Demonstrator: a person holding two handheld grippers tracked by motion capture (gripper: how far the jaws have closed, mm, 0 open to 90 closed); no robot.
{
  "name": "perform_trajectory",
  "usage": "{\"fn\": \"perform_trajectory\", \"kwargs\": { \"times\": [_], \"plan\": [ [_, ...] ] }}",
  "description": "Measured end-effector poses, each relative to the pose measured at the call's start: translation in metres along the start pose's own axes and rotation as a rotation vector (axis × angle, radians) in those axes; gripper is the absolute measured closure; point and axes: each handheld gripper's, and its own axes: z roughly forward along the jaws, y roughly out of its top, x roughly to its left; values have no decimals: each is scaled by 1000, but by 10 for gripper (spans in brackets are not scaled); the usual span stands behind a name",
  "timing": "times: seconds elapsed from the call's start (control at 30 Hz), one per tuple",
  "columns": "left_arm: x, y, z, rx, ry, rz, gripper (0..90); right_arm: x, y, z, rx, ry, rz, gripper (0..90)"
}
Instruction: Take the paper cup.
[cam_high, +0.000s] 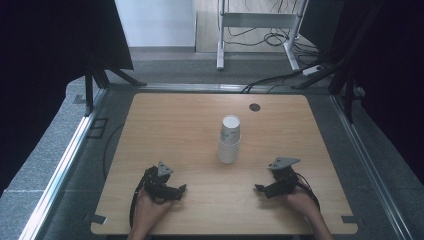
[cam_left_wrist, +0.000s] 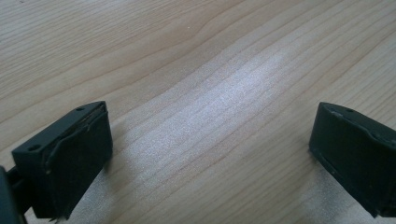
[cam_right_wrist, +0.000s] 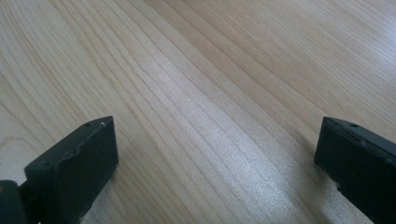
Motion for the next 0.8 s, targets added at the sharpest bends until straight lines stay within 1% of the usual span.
{"fn": "perform_trajectory", "kwargs": {
  "times": [0.8],
  "plan": [
    [0,0,0,1,-5,5,0,0,0,-1,-2,4,0,2]
  ]
}}
